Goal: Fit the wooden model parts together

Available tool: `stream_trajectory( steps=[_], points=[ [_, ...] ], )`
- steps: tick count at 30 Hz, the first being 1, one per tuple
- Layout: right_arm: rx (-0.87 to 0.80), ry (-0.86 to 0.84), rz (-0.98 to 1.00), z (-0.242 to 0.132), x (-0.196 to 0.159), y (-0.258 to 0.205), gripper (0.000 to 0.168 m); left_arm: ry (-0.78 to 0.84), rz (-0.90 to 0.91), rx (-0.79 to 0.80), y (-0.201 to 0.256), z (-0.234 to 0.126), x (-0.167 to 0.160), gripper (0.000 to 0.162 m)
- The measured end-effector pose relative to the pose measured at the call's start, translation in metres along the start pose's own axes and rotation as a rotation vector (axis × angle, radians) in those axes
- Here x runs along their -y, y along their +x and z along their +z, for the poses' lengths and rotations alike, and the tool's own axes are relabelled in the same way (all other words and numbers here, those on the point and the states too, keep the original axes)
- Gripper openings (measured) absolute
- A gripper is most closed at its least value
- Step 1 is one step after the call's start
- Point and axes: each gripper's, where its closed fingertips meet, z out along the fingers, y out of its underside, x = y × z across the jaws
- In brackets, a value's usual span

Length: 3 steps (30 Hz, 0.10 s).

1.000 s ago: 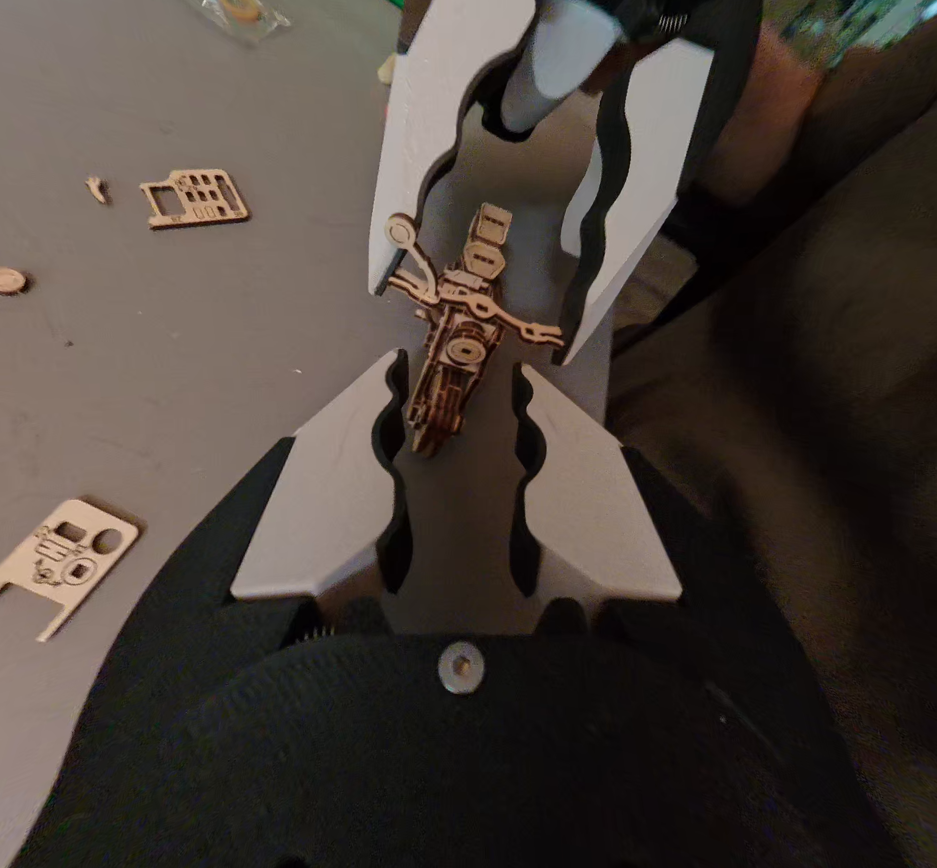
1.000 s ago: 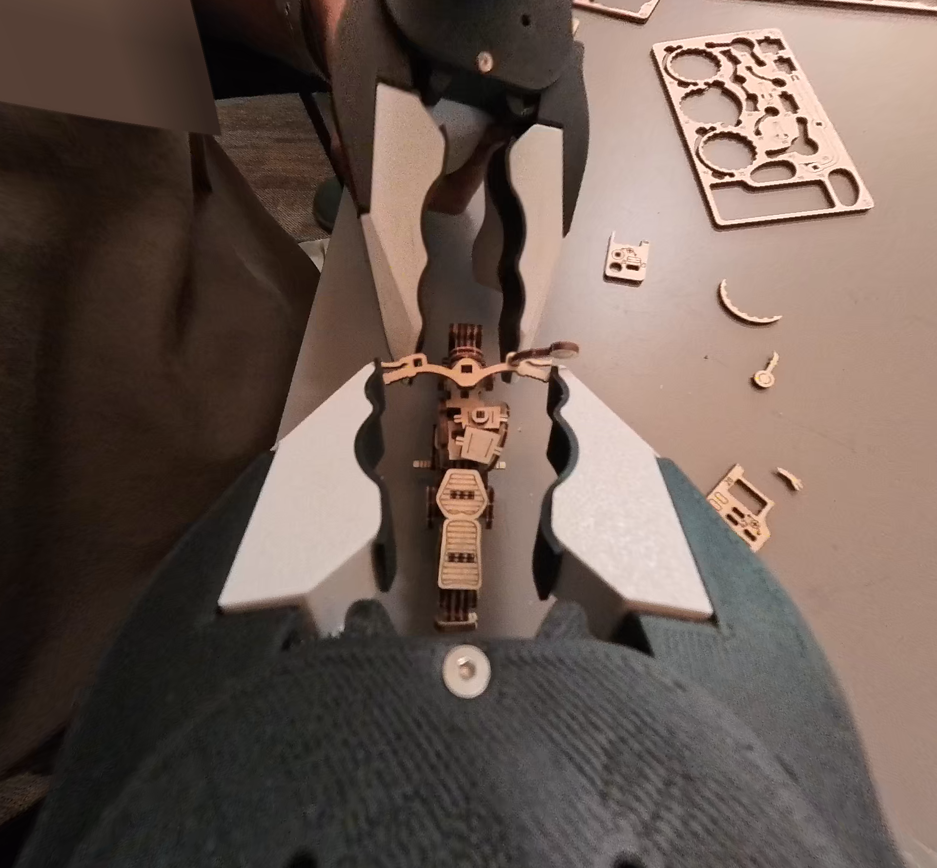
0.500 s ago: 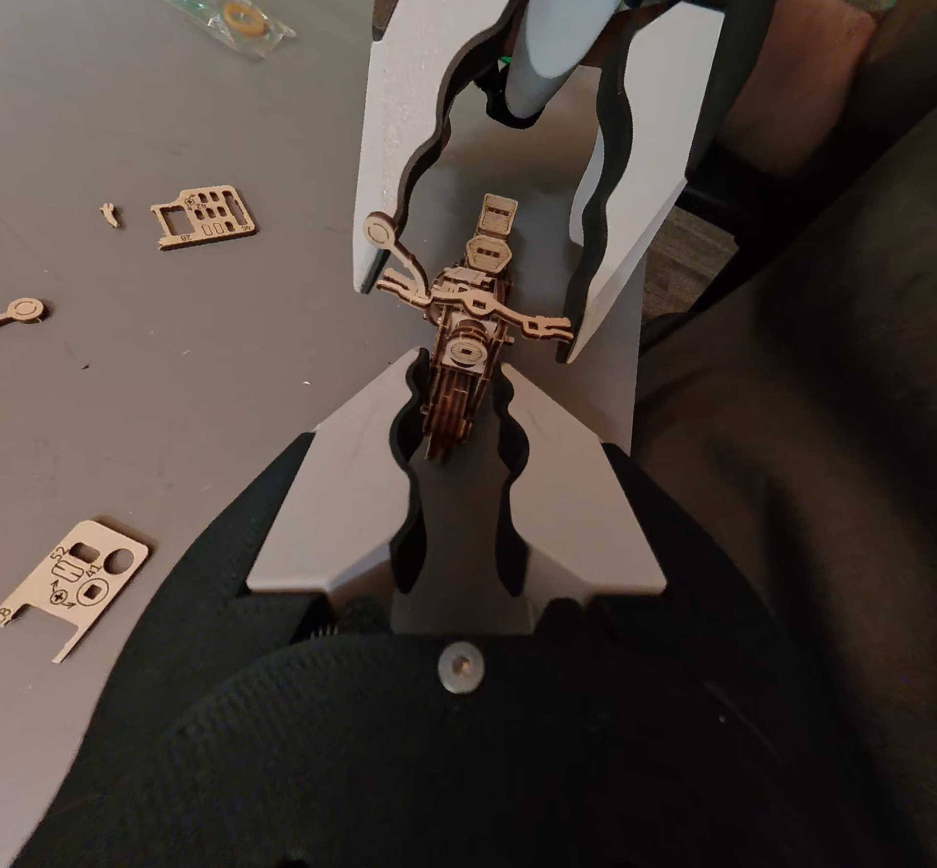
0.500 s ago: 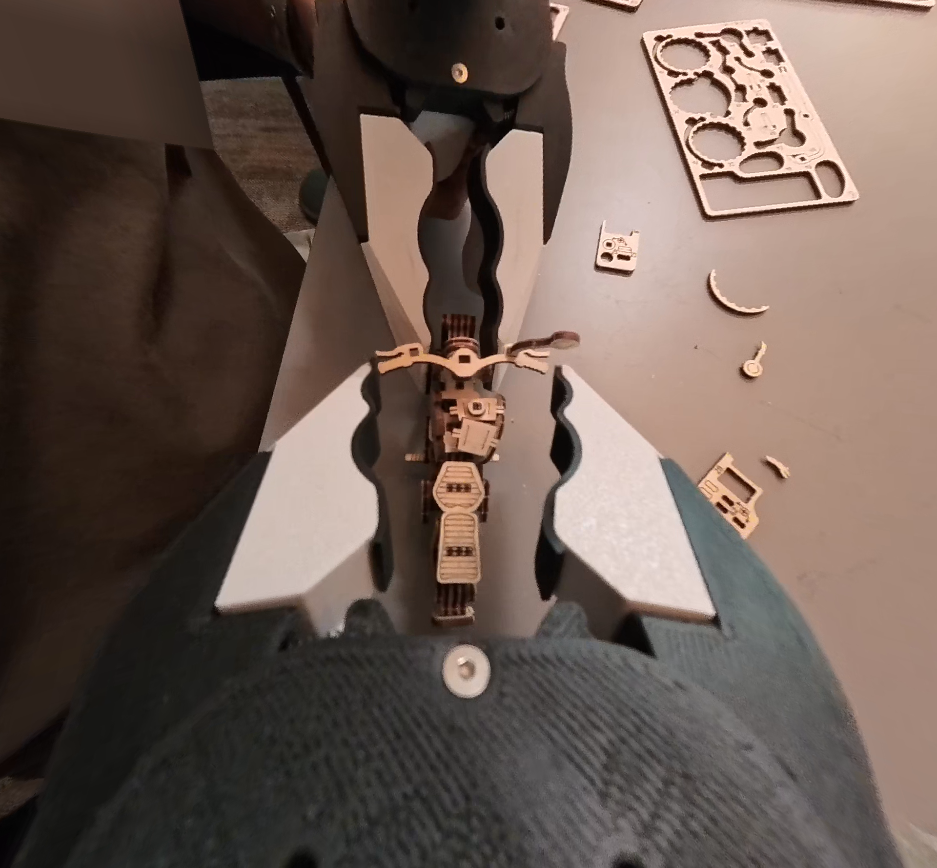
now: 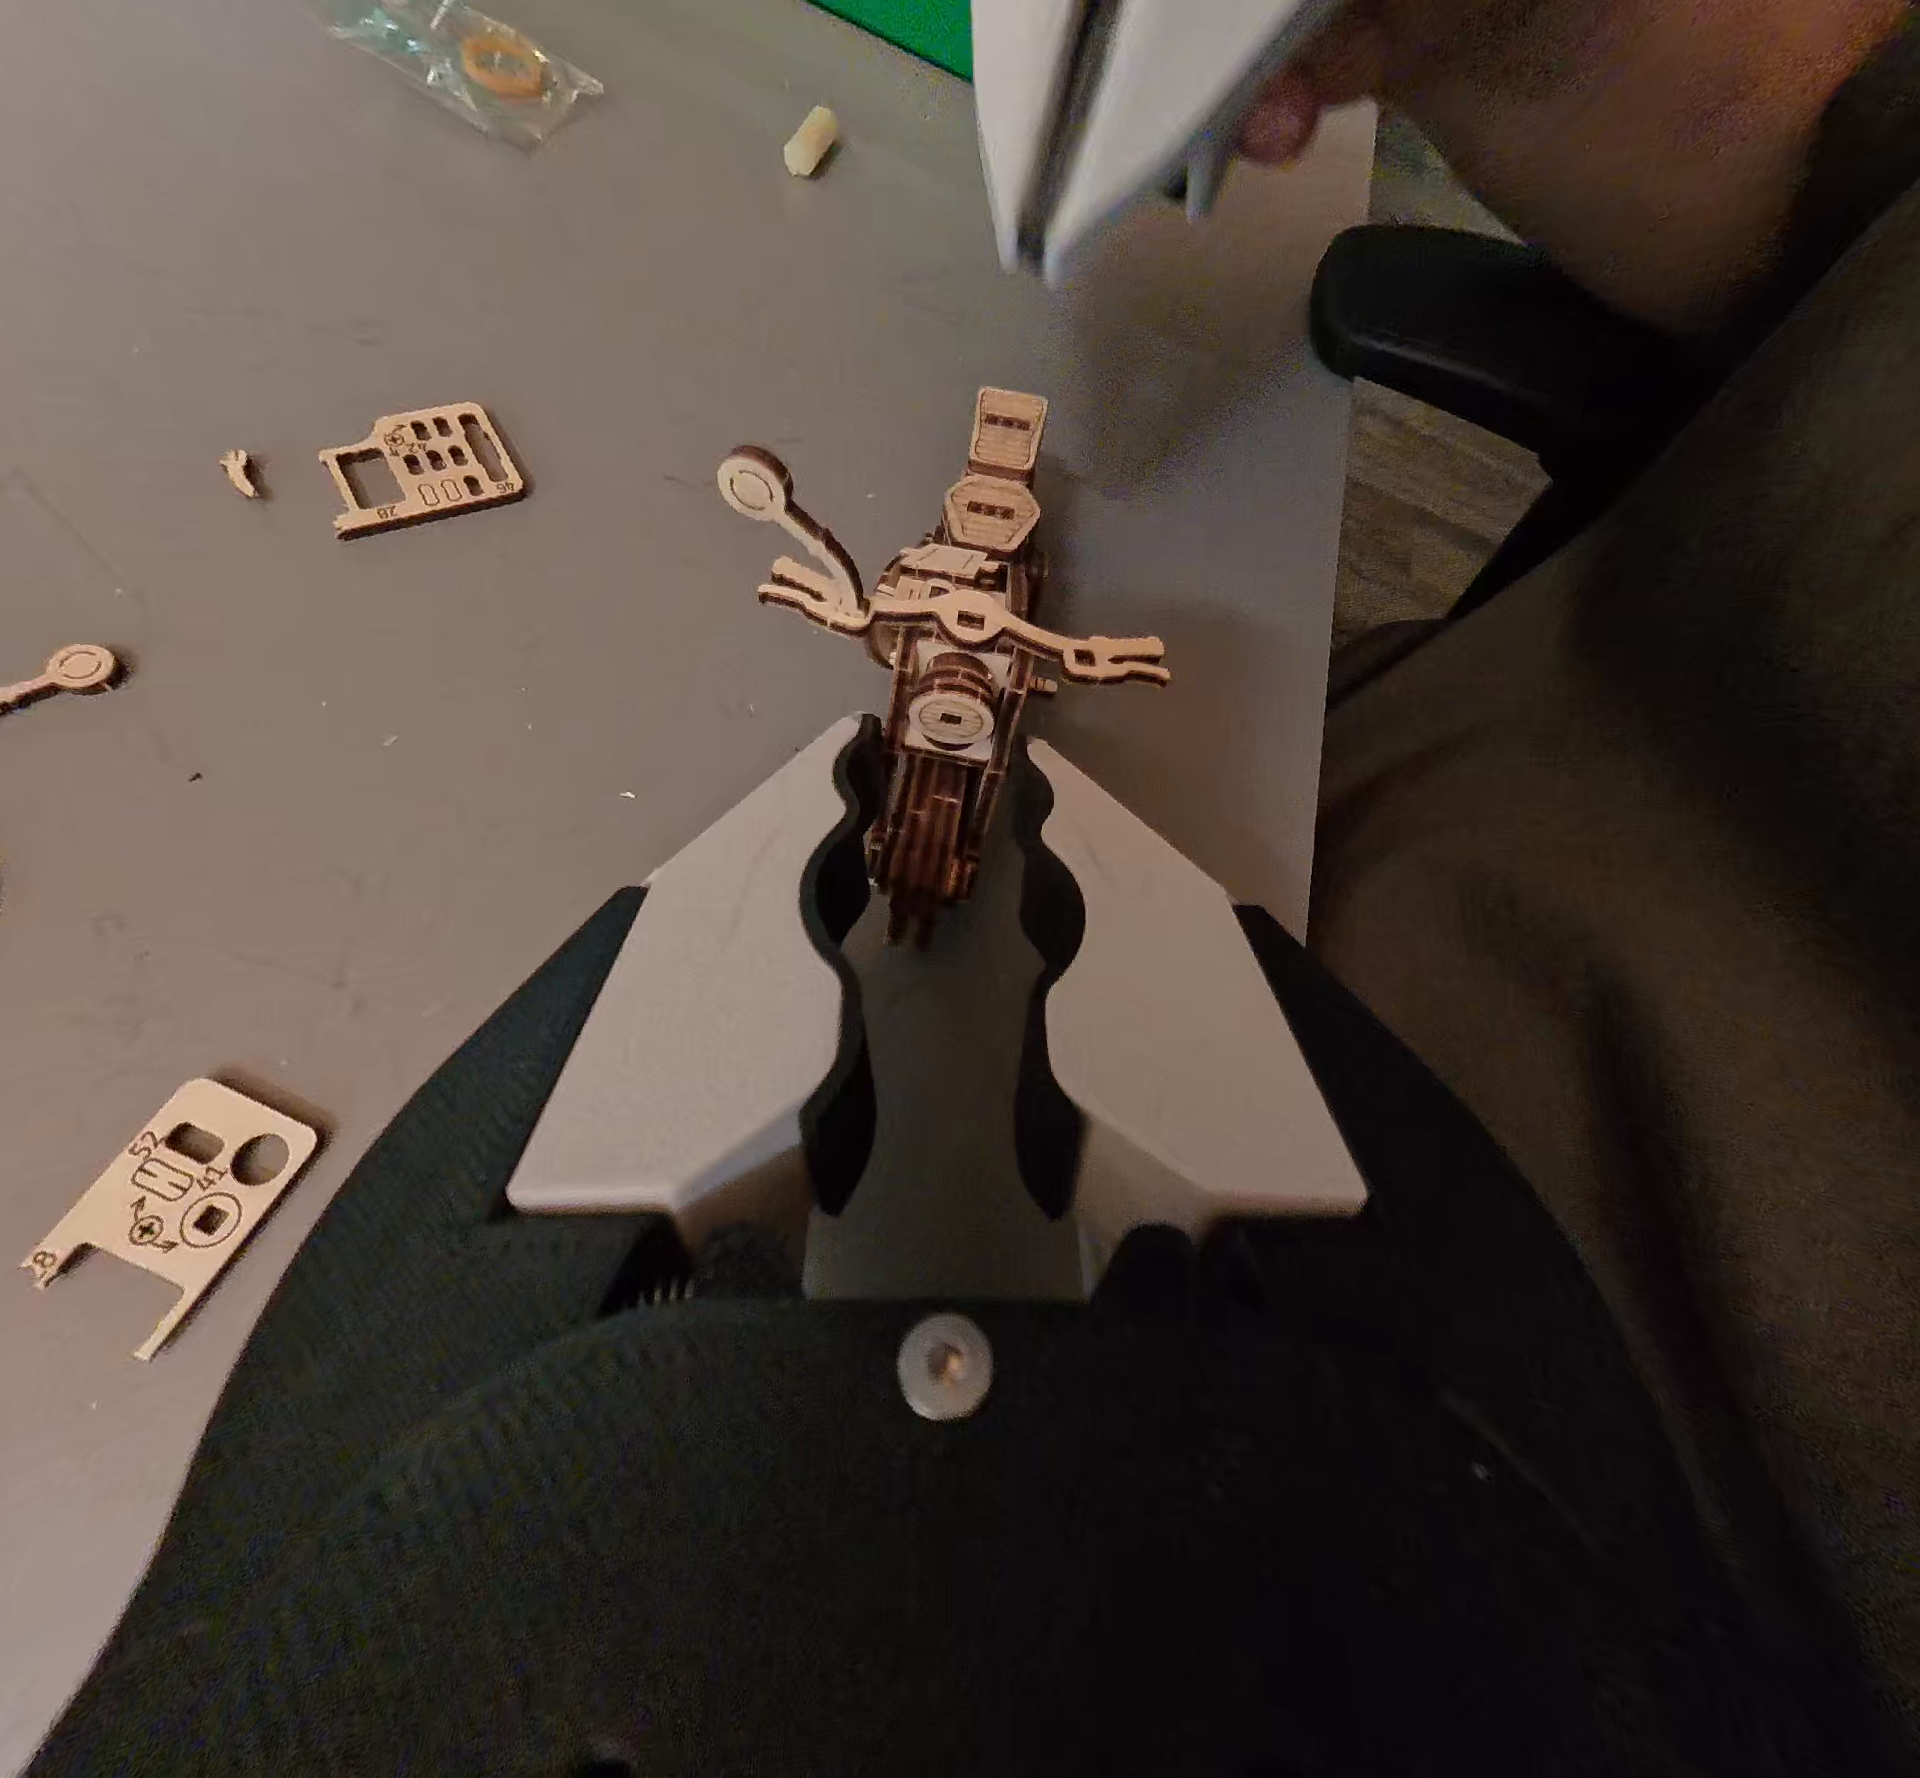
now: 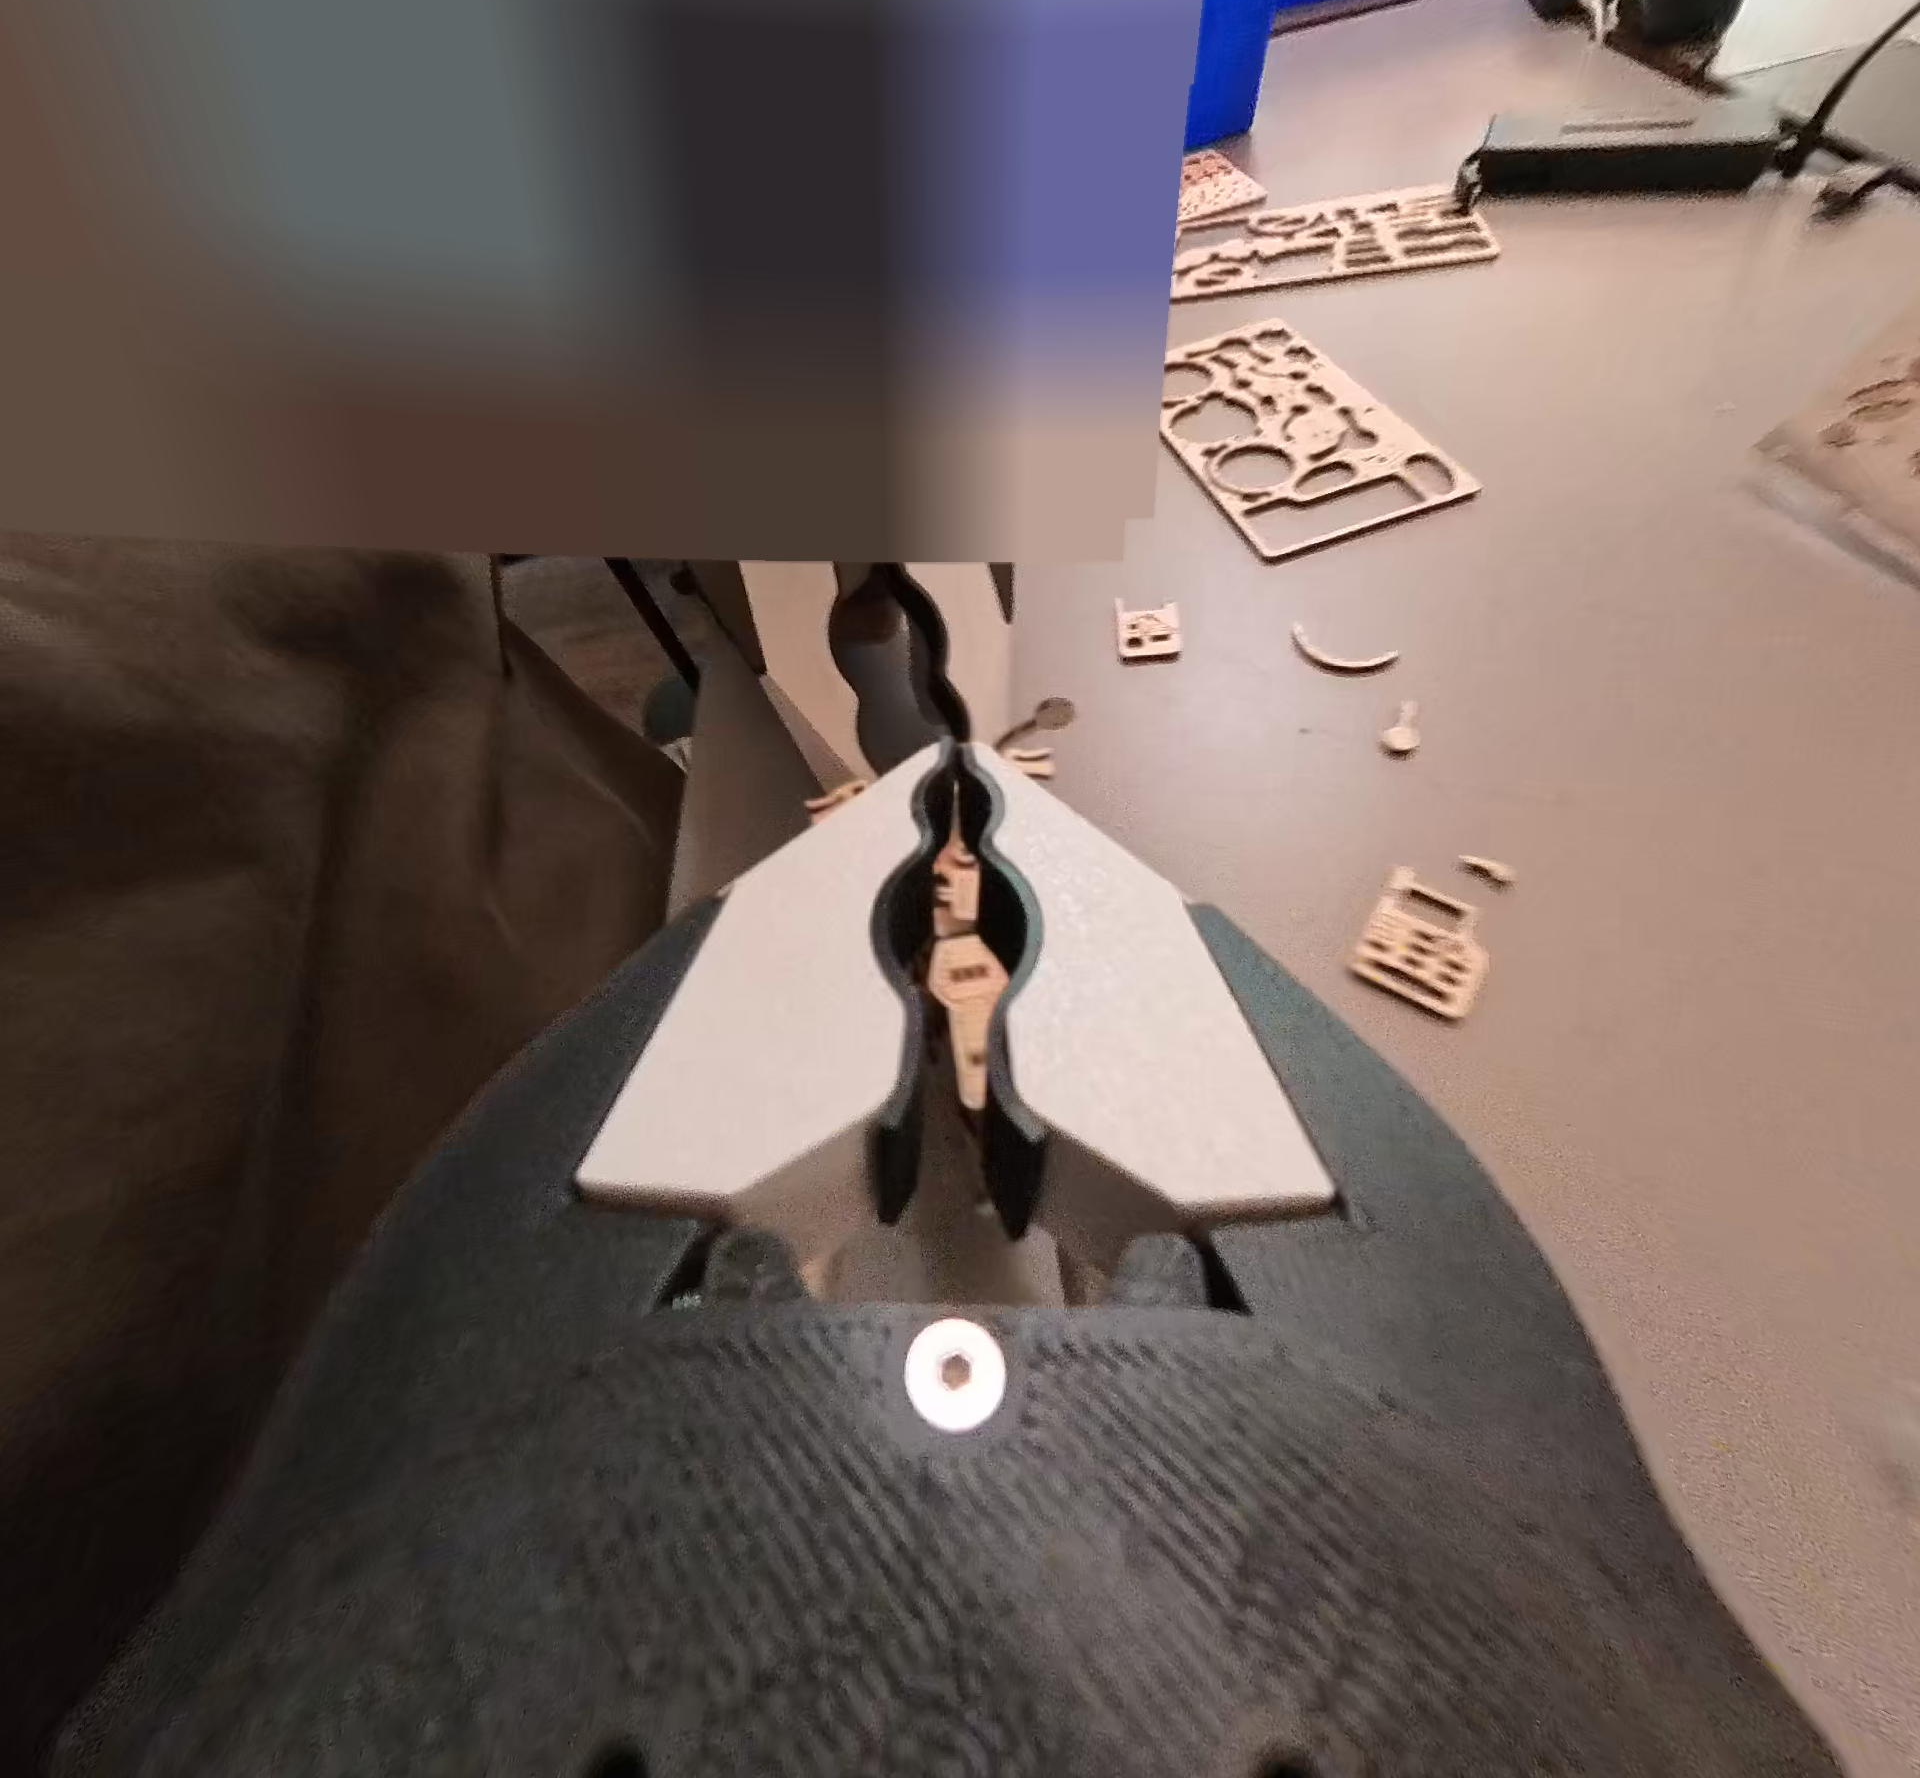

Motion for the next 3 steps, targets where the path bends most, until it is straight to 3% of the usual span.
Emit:
stream_trajectory(
  steps=[1, 3],
  points=[
    [-0.005, -0.030, 0.011, 0.009, -0.008, -0.004, 0.000, -0.001, 0.003, 0.002, 0.000, 0.000, 0.000, 0.023],
    [-0.071, -0.109, -0.023, 0.022, -0.023, -0.004, 0.000, -0.002, 0.010, 0.005, 0.000, 0.000, 0.000, 0.023]
  ],
)
